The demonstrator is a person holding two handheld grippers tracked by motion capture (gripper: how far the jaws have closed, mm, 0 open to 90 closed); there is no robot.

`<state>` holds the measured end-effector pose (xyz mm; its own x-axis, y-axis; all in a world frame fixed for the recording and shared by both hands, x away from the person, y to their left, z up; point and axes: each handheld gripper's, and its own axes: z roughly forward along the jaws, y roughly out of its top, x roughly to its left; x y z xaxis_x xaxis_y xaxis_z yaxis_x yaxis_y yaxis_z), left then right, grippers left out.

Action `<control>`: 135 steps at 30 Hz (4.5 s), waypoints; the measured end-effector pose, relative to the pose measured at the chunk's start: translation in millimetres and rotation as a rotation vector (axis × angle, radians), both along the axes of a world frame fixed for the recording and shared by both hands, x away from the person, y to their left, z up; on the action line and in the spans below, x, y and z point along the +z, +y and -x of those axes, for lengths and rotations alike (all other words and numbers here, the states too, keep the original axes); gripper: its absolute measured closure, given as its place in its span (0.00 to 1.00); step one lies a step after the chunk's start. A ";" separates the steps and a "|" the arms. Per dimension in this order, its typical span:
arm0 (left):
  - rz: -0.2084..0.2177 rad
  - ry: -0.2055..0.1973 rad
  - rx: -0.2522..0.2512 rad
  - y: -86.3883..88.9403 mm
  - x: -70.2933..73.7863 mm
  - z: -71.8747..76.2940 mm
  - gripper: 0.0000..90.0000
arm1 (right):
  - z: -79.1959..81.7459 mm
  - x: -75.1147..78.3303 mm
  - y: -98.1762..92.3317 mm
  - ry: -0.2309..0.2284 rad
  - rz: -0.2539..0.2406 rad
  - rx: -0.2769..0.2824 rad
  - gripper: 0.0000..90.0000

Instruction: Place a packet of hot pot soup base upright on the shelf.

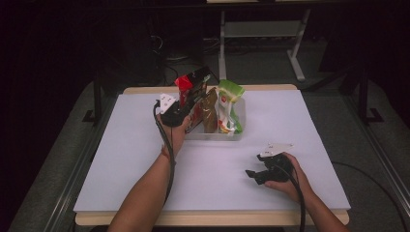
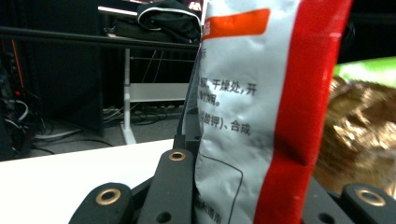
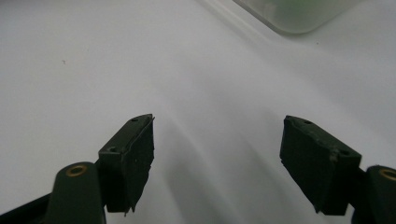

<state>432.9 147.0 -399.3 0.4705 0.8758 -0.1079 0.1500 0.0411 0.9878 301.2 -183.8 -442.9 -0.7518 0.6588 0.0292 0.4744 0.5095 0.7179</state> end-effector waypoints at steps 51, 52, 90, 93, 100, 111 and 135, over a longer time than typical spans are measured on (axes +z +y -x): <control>-0.159 0.091 -0.071 12.1 12.9 5.3 0.74 | 7.8 9.5 0.1 -0.090 -0.002 0.005 0.30; -0.154 0.078 -0.071 13.2 16.1 6.8 0.74 | 8.5 10.4 -0.1 -0.096 -0.004 0.002 0.30; -0.339 -0.012 -0.250 57.0 43.7 95.5 0.39 | 13.0 25.6 -7.5 -0.308 0.031 -0.110 0.25; -0.385 -0.004 -0.250 62.3 35.1 100.3 0.37 | 13.0 26.0 -8.1 -0.317 0.034 -0.115 0.25; -0.454 0.023 -0.257 78.0 12.9 109.5 0.33 | 13.7 26.3 -9.7 -0.331 0.041 -0.125 0.25; -0.515 0.069 -0.287 107.4 -11.0 119.4 0.31 | 6.0 30.0 -13.2 -0.383 0.109 -0.146 0.24; -0.497 0.114 -0.255 153.1 -37.9 137.1 0.28 | 37.4 9.6 -69.4 -0.352 0.021 -0.228 0.22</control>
